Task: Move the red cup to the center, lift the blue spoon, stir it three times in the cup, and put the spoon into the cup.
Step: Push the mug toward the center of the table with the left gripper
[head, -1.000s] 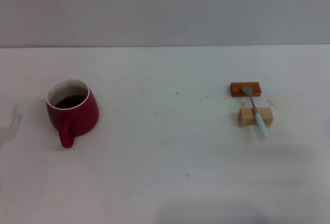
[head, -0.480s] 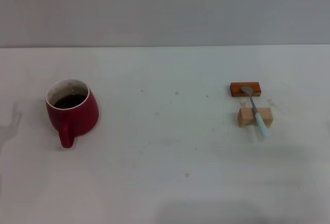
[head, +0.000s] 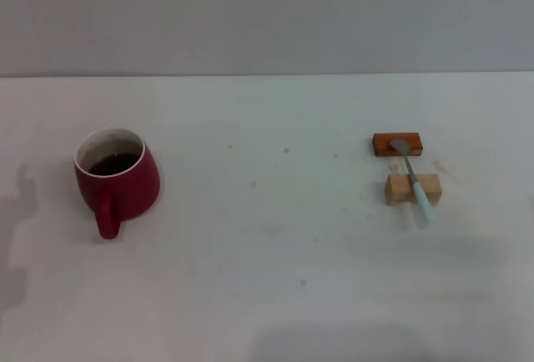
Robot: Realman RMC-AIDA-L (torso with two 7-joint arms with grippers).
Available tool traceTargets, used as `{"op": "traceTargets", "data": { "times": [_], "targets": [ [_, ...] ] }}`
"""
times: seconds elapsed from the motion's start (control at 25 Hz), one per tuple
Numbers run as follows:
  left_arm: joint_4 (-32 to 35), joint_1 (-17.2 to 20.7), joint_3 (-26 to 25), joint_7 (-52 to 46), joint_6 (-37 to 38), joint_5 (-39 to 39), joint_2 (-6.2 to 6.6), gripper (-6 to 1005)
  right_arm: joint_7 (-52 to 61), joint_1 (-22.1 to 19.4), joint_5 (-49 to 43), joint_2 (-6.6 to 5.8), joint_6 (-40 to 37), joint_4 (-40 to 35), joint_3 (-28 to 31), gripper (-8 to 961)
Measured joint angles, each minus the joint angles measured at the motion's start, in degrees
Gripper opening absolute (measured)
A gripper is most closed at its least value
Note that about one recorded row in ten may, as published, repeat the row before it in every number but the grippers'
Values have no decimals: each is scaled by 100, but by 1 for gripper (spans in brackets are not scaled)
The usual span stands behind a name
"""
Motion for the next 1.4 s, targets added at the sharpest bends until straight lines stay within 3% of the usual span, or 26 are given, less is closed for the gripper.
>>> {"op": "traceTargets", "data": {
  "times": [0.52, 0.8, 1.4],
  "targets": [
    [20, -308, 86, 1198, -511, 37, -5, 80, 0, -7, 24, 0, -9, 9, -46, 802],
    [14, -510, 239, 2128, -932, 42, -3, -2, 0, -7, 28, 0, -9, 17, -46, 802],
    [34, -763, 771, 2937, -1292, 43, 13, -2, 0, -7, 30, 0, -141, 21, -62, 803]
  ]
}}
